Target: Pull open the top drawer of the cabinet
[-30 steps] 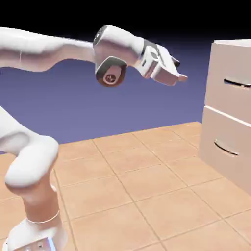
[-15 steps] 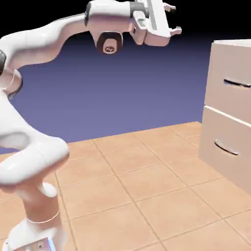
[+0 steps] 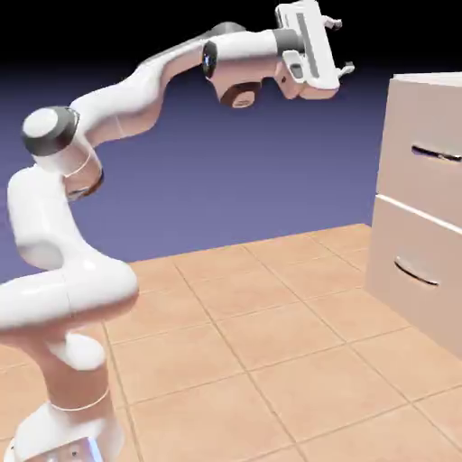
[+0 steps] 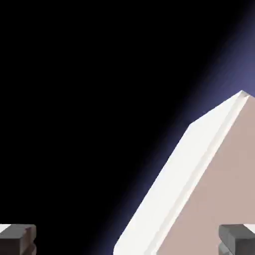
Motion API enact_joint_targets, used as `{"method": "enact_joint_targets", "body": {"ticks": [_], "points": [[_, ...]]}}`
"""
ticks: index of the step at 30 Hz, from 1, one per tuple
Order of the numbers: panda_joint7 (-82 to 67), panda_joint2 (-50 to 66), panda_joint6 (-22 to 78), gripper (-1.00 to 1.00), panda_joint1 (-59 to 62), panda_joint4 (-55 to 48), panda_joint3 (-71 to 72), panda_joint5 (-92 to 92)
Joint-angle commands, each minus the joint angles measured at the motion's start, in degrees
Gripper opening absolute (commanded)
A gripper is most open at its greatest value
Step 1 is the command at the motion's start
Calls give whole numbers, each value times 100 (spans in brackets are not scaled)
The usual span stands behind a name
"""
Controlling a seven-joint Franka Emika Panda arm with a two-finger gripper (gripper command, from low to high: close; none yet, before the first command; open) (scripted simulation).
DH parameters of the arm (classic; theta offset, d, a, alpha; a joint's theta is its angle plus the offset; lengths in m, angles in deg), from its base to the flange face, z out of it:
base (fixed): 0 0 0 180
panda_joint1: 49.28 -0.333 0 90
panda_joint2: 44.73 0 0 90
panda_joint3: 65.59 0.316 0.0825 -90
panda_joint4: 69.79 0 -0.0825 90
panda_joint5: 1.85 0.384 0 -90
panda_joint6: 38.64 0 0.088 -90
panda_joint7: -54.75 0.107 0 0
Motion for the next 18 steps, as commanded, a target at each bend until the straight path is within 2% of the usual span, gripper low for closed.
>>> {"method": "enact_joint_targets", "body": {"ticks": [1, 15, 18], "points": [[15, -60, 21, 0, 195, -132, 149, 250], [230, -904, 320, 0, 2917, -1979, 2228, 3738], [352, -961, 263, 0, 3119, -2228, 2312, 3735]]}}
